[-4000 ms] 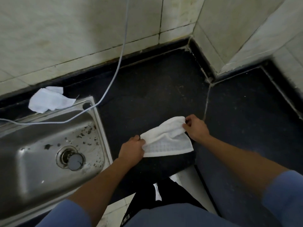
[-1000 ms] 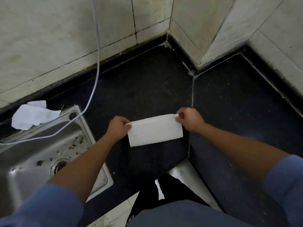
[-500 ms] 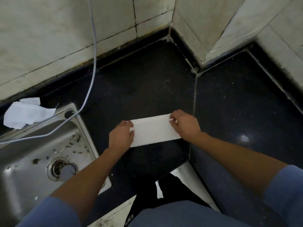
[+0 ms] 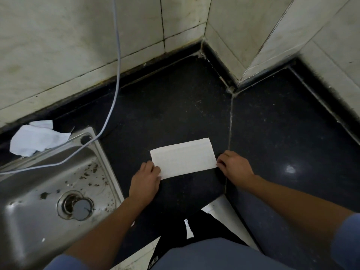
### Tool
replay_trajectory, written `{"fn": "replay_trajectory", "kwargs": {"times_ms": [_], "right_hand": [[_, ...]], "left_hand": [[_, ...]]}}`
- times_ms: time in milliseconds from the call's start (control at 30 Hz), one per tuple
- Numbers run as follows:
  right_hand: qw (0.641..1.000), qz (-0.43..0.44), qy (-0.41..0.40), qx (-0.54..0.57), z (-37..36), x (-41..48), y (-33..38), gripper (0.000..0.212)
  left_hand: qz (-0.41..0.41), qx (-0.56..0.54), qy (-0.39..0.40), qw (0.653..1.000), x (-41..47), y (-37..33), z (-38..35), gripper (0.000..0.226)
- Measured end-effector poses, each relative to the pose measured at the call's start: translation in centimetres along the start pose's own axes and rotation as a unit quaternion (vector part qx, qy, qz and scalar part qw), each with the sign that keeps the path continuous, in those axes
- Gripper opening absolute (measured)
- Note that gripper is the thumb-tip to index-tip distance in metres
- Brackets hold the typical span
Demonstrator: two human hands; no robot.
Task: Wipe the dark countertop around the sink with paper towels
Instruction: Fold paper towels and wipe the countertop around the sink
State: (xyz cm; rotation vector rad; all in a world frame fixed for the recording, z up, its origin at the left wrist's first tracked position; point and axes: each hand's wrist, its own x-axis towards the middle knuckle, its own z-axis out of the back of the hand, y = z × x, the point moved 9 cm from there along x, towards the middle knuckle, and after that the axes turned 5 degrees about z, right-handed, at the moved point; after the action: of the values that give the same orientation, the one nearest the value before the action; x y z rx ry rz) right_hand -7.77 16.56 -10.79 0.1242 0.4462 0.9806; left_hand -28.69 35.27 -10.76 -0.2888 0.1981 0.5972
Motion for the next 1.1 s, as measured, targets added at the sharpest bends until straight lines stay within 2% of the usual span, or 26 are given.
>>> {"fn": "replay_trajectory", "kwargs": {"times_ms": [67,167,233,300,367,467,533,600,700,800,867,933,1000,1100], "right_hand": [[0.998,-0.052,-0.023,0.040,0.9,1.3,0.3,0.021],[0.985,-0.150,-0.012,0.081,0.8,3.2,0.8,0.034],[0.971,-0.212,0.017,0.108,0.2,3.7,0.7,0.037],[0.955,-0.254,0.037,0.147,0.0,3.9,0.4,0.032],[0.935,-0.280,0.050,0.211,0.0,4.0,0.0,0.026],[0.874,-0.314,0.029,0.371,0.7,3.8,0.3,0.021],[0.842,-0.302,0.038,0.445,1.3,3.7,1.8,0.014],[0.832,-0.270,0.070,0.479,1.4,4.2,4.6,0.011],[0.850,-0.214,0.093,0.471,0.9,5.8,9.5,0.020],[0.885,-0.173,0.123,0.414,-1.3,7.1,14.1,0.009],[0.901,-0.166,0.133,0.378,-3.3,7.7,16.0,0.013],[0.935,-0.141,0.132,0.298,-4.8,8.3,16.9,0.009],[0.958,-0.117,0.125,0.229,-5.3,8.6,17.2,0.020],[0.950,-0.098,0.138,0.262,-5.5,8.5,17.1,0.029]], "left_hand": [[-0.039,0.035,-0.014,0.999,0.7,-0.6,0.9,0.034],[-0.054,0.067,0.062,0.994,1.7,-0.7,0.3,0.058],[-0.037,0.080,0.103,0.991,2.0,0.1,-0.3,0.063],[-0.037,0.085,0.109,0.990,2.0,0.3,-0.4,0.064],[-0.036,0.079,0.111,0.990,1.9,0.3,-0.3,0.064],[-0.023,0.049,0.101,0.993,1.9,0.3,0.2,0.062],[-0.005,0.011,0.065,0.998,1.5,0.7,1.1,0.060],[0.028,-0.014,0.032,0.999,0.7,2.1,2.2,0.057],[0.087,-0.019,0.026,0.996,-0.4,5.2,2.8,0.056],[0.126,-0.031,0.024,0.991,-1.6,7.6,3.1,0.054],[0.141,-0.035,0.025,0.989,-2.5,8.8,3.1,0.052],[0.147,-0.042,0.025,0.988,-3.2,9.6,3.0,0.050],[0.143,-0.054,0.019,0.988,-3.5,9.8,2.9,0.047],[0.128,-0.057,0.012,0.990,-3.1,9.0,3.1,0.045]]}}
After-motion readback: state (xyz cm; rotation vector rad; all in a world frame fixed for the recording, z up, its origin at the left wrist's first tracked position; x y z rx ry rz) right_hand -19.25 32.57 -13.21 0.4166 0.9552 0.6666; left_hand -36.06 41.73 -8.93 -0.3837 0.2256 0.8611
